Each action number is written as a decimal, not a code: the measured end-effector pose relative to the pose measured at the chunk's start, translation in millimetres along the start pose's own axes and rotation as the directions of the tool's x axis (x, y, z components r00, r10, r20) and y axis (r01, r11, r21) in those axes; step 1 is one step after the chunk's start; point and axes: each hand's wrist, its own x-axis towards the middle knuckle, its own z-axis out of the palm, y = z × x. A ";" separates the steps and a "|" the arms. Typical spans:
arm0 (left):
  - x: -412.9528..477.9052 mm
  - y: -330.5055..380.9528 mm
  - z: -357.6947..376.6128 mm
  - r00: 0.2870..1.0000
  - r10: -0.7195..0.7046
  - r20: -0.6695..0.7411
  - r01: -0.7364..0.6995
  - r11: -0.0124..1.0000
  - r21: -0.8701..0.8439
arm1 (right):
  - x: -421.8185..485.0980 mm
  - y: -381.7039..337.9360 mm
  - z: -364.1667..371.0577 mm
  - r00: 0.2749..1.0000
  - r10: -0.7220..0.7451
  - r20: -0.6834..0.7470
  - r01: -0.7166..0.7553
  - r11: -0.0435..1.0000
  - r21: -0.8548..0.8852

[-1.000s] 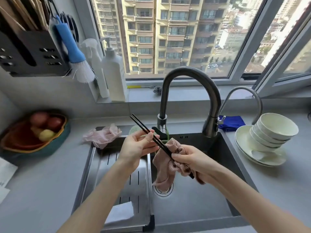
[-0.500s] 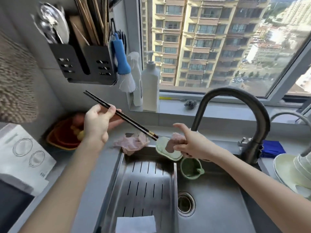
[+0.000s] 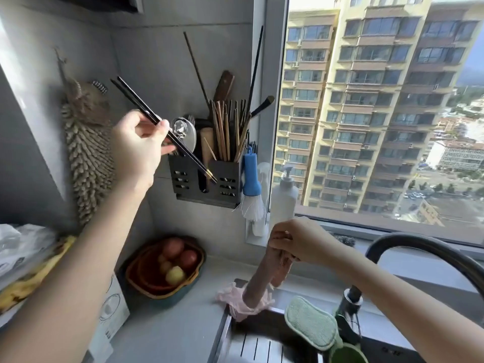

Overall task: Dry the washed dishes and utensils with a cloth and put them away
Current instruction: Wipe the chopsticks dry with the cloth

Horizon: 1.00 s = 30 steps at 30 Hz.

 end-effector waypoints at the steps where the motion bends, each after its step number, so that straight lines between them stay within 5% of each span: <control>1: 9.6 5.7 2.7 1.000 0.020 0.011 -0.020 1.000 -0.006 | 5.2 -3.8 -1.6 1.000 -0.009 -0.006 0.009 1.000 0.009; 11: 64.5 3.9 66.2 0.954 0.192 0.229 -0.247 0.938 0.244 | 17.7 -9.9 0.2 0.999 -0.014 -0.042 0.015 1.000 0.026; 20: 44.5 -57.4 100.4 0.910 -0.232 0.345 0.063 0.897 0.437 | 3.3 3.6 8.4 0.999 0.048 -0.016 -0.047 0.999 0.024; 30: -12.1 -50.7 87.7 0.992 -0.047 0.119 0.000 0.931 0.366 | -66.4 24.0 6.5 0.981 0.162 -0.107 -0.139 0.970 0.198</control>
